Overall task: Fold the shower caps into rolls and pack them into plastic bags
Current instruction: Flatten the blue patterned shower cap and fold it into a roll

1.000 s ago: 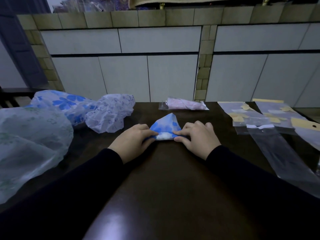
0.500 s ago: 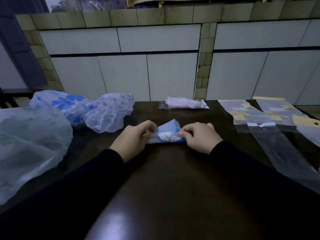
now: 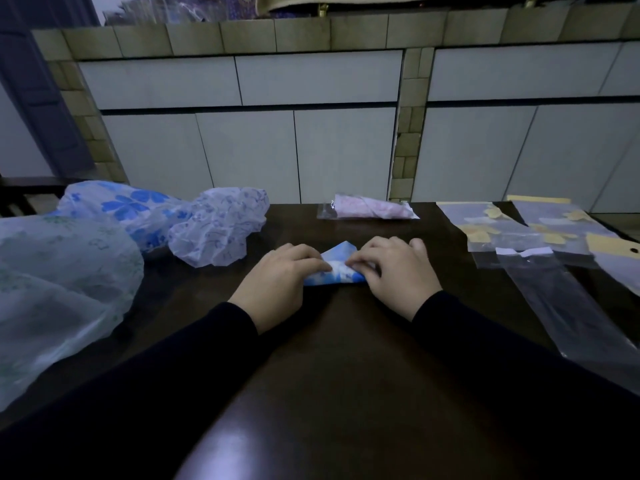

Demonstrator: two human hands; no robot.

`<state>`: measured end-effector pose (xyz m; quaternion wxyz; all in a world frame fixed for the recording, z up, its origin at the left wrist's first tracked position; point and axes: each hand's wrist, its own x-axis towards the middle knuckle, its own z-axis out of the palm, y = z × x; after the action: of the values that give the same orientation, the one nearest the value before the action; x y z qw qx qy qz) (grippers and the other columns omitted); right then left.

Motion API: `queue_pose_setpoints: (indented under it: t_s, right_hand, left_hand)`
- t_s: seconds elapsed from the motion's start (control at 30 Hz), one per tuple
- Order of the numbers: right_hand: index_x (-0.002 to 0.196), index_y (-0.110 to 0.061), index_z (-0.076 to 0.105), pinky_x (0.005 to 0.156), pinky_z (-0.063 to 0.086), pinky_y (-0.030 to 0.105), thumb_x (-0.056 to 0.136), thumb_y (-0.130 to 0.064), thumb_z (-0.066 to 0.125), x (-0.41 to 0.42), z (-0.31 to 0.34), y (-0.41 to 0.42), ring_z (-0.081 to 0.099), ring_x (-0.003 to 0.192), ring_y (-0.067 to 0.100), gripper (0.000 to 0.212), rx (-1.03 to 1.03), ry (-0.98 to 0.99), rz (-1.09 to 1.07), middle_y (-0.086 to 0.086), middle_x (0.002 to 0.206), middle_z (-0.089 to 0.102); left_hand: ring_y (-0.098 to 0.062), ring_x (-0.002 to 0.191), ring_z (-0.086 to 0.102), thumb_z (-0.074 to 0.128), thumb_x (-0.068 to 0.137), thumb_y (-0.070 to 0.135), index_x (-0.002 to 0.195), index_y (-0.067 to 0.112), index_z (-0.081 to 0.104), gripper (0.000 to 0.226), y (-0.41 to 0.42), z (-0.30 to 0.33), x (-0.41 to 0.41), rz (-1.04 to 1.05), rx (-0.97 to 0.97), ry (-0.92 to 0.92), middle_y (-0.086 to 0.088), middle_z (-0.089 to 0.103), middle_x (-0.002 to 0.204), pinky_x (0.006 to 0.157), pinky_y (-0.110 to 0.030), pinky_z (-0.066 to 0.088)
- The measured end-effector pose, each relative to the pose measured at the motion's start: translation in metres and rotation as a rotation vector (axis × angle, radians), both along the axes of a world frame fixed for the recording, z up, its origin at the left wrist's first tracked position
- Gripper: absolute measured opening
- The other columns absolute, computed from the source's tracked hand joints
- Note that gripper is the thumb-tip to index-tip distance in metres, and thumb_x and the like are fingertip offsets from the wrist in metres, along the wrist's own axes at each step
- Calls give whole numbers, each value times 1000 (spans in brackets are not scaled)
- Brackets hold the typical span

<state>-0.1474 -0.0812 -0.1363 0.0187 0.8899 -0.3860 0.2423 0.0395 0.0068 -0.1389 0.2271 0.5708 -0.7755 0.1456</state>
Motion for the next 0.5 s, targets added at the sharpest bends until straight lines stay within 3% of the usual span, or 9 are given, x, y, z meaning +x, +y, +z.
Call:
queue_pose_setpoints:
  t_s: [0.07,0.2,0.33,0.5]
  right_hand:
    - [113,-41,63,87,26,36,100,-38,40,0,1,0,52,100,12,27,16,43,-3,-14,107,56]
    - [120,-43,60,89,24,38,88,-66,42,-4,2,-2,52,98,9,44,121,111,-13,-15,103,55]
    - [125,-47,56,91,22,39,84,-67,48,-2,8,-10,48,107,10,46,140,228,-29,-18,109,54]
    - [129,-46,53,85,21,36,93,-58,43,-1,7,-10,48,105,12,39,77,251,-7,-16,113,56]
  left_hand:
    - [-22,80,60,49,83,17,102,17,72,30,-1,0,-2,27,10,55,-1,67,101,69,-43,54]
    - [-16,93,58,63,87,42,111,25,70,30,-6,-1,2,94,121,95,5,63,104,81,-39,50]
    - [-14,102,54,63,89,38,119,25,67,33,-8,2,5,112,193,104,5,63,113,89,-32,45]
    - [-21,87,57,63,91,30,113,19,70,26,-5,-1,1,91,105,23,-1,68,103,77,-38,50]
